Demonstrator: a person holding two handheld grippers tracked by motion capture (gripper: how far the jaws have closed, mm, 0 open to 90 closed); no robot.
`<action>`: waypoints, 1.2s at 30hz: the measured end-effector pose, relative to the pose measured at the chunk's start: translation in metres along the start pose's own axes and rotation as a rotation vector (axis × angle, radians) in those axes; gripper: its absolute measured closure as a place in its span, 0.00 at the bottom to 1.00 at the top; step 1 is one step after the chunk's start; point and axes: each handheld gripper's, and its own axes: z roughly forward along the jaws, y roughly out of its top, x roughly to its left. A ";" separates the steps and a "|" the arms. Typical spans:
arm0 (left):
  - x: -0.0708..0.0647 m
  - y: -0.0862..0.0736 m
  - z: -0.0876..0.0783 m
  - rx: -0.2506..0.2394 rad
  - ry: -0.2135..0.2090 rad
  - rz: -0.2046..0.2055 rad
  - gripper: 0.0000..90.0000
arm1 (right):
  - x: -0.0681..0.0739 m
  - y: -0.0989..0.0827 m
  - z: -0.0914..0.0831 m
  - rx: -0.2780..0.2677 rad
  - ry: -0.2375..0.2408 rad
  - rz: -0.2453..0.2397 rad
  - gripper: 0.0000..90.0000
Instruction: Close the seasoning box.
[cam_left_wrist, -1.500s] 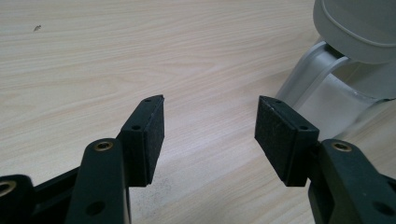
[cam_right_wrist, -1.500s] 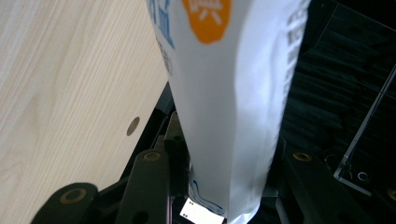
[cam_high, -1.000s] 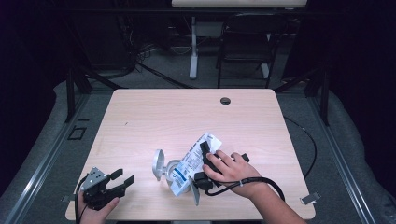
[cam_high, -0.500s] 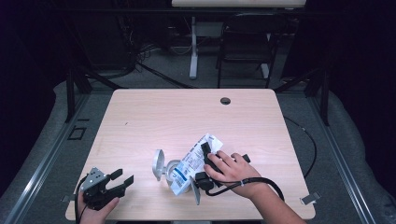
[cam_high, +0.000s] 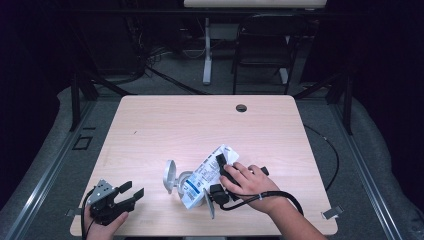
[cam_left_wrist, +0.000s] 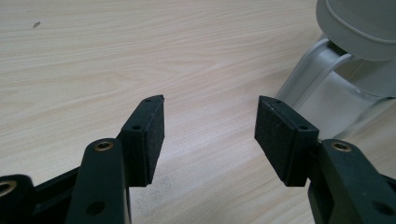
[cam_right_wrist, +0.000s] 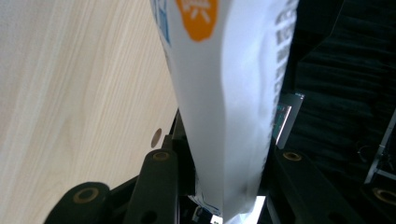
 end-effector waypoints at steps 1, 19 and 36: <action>0.000 0.000 0.000 0.000 0.000 0.000 0.48 | 0.000 0.000 0.000 -0.001 0.004 0.007 0.80; 0.000 -0.001 0.000 0.004 0.003 0.000 0.48 | 0.008 -0.004 -0.002 -0.038 0.062 0.155 0.90; 0.001 0.000 -0.003 0.001 0.012 -0.003 0.48 | 0.008 -0.006 -0.005 -0.109 0.134 0.366 0.97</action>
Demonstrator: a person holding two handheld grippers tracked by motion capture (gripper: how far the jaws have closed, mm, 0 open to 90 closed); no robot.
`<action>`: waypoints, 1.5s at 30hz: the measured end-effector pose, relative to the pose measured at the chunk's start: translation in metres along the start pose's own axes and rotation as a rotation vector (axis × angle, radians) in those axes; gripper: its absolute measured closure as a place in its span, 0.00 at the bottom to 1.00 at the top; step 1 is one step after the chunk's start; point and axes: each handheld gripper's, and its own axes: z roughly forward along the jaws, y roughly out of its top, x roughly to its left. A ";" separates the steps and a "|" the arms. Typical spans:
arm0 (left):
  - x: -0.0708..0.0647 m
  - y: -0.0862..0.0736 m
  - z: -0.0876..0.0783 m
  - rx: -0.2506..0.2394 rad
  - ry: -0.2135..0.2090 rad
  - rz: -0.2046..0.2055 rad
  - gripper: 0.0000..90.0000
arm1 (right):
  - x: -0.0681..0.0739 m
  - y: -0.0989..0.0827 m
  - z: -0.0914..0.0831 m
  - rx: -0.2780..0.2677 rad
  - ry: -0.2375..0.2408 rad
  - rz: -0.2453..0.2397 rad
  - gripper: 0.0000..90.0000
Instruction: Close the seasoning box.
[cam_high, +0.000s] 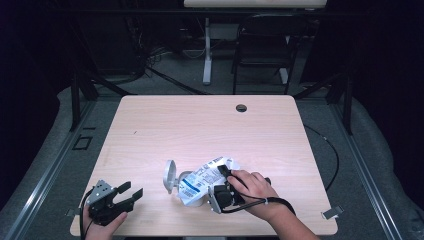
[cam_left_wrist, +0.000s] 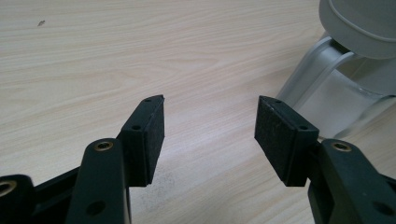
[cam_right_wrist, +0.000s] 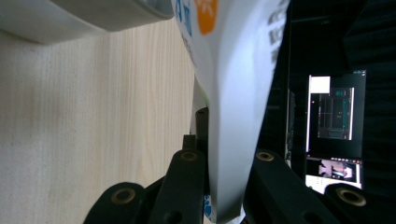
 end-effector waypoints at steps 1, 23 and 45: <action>0.000 0.000 0.000 -0.002 0.001 0.001 0.48 | -0.001 0.000 0.000 -0.002 0.006 0.022 0.97; 0.002 0.000 0.000 0.008 0.004 0.002 0.48 | 0.011 -0.024 0.003 -0.040 0.136 0.402 0.97; 0.000 0.000 0.000 0.000 0.004 -0.005 0.48 | 0.012 -0.037 0.005 -0.138 0.209 0.794 0.98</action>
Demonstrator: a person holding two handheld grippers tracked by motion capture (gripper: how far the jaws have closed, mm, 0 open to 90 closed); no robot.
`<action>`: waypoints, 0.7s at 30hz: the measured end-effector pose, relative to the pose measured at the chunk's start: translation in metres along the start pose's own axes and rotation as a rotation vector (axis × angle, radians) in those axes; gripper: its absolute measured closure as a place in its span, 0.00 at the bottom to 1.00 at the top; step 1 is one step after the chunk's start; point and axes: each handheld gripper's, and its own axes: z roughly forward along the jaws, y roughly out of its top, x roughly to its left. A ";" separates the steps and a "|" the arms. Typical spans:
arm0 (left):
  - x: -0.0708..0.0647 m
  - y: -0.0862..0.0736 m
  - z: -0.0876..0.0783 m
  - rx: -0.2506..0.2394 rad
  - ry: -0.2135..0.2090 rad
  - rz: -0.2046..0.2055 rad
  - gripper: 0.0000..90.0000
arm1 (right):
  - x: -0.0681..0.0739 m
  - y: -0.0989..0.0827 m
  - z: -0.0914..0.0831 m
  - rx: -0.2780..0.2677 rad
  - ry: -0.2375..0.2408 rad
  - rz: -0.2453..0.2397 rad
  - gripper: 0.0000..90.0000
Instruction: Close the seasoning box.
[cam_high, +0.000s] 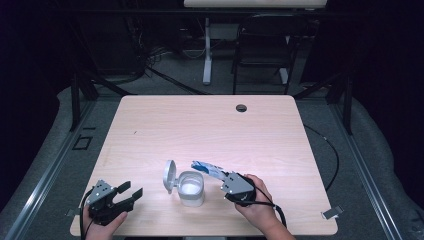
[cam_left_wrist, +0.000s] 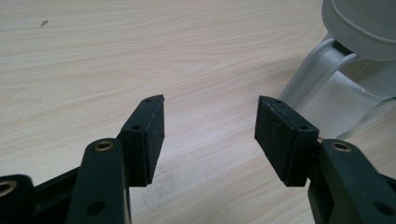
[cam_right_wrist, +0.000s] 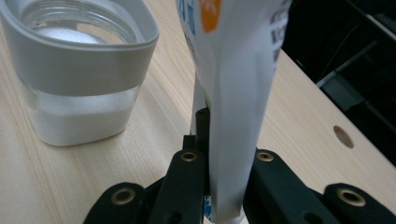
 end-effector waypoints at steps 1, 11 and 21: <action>0.000 0.000 0.000 0.000 0.001 0.001 0.48 | -0.001 -0.001 0.000 0.002 0.001 0.016 0.98; -0.002 0.000 0.003 -0.003 0.000 0.001 0.48 | -0.013 -0.014 0.004 -0.011 0.007 0.202 0.98; -0.003 0.002 0.005 0.001 -0.008 0.007 0.48 | -0.019 -0.029 0.009 0.004 -0.019 0.337 0.98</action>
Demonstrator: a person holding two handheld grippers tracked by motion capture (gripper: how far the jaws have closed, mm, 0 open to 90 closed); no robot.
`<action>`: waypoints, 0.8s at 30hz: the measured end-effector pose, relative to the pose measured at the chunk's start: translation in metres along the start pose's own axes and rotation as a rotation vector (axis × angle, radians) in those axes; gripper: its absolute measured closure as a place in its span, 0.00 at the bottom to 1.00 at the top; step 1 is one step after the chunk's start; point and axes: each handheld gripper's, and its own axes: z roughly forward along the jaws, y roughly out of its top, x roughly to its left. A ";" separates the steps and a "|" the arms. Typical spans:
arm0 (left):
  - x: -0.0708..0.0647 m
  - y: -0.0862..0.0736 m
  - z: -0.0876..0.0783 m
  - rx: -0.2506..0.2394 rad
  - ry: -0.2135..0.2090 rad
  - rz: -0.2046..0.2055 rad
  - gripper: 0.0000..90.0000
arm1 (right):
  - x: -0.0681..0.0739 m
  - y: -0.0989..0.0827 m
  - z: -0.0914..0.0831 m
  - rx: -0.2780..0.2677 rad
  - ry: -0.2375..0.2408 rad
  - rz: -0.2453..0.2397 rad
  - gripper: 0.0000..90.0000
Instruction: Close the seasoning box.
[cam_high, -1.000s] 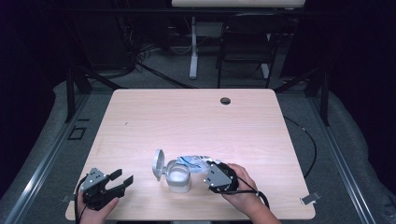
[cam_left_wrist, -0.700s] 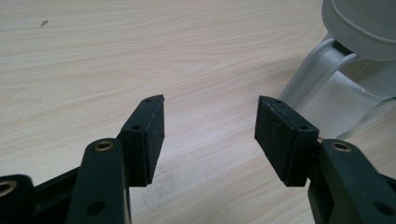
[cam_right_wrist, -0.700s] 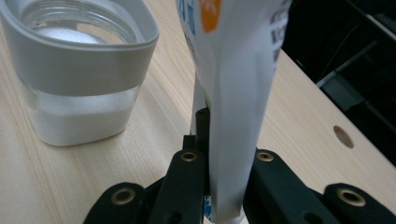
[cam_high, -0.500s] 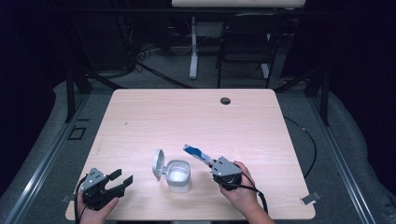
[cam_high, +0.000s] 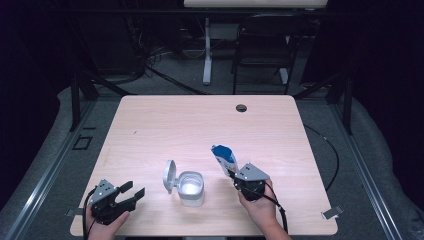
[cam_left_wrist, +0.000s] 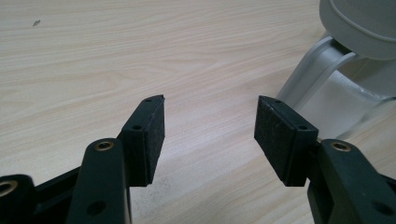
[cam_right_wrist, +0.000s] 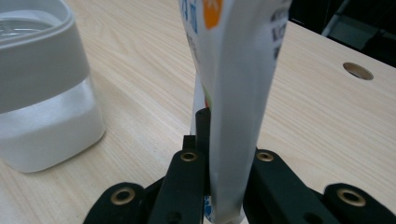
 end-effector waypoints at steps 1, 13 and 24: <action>0.000 0.001 0.000 -0.005 0.000 -0.001 0.48 | -0.001 -0.001 0.000 0.001 -0.002 0.008 0.98; -0.001 0.005 0.001 -0.001 -0.011 0.005 0.50 | -0.009 -0.006 0.005 0.028 -0.045 0.109 0.98; 0.000 0.011 0.002 -0.016 -0.018 0.011 0.50 | -0.016 -0.010 0.009 0.061 -0.064 0.181 0.96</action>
